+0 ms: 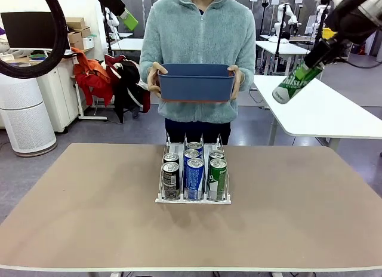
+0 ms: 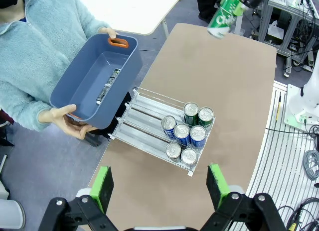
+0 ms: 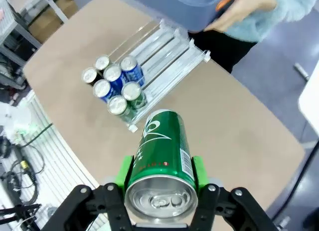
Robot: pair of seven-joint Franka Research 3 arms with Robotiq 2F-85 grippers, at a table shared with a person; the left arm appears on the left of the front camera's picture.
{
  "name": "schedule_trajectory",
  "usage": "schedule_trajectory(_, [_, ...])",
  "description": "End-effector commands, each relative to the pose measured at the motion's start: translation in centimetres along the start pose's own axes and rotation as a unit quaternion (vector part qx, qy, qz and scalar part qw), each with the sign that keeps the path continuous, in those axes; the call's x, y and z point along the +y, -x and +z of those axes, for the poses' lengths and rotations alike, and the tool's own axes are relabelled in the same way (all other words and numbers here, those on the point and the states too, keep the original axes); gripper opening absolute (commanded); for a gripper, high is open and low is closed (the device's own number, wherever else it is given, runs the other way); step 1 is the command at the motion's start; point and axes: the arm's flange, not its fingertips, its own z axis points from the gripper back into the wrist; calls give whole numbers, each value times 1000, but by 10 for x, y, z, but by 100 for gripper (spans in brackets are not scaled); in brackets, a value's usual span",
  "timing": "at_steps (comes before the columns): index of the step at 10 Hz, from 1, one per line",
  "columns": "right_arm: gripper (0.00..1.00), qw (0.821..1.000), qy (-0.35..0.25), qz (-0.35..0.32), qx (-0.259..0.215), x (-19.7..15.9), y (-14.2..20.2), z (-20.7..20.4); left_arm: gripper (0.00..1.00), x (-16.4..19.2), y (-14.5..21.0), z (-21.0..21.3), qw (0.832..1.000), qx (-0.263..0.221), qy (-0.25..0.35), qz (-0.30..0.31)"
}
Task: Fill the beverage cans into the dispenser.
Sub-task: Place the picked Sprite in the line of the Automatic Can Dispenser with the same cans.
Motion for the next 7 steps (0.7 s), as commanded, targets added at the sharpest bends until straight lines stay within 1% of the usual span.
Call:
schedule_trajectory(1, [58,1000,-7,0,25,13,19,-14,100,1,2,-1,1000,-11,5,-2])
schedule_trajectory(2, [58,999,-10,-4,30,17,28,-25,100,1,2,-1,1000,-11,5,-2])
schedule_trajectory(3, [58,998,-23,-17,52,24,40,-46,100,1,2,-1,1000,-11,5,-2])
schedule_trajectory(4, [58,997,-41,-11,68,22,47,-62,100,1,2,-1,1000,-11,5,-2])
schedule_trajectory(5, [58,996,-44,-5,78,18,51,-79,100,1,2,-1,1000,-11,5,-2])
schedule_trajectory(7, [58,994,-58,-11,91,22,58,-104,100,1,2,-1,1000,-11,5,-2])
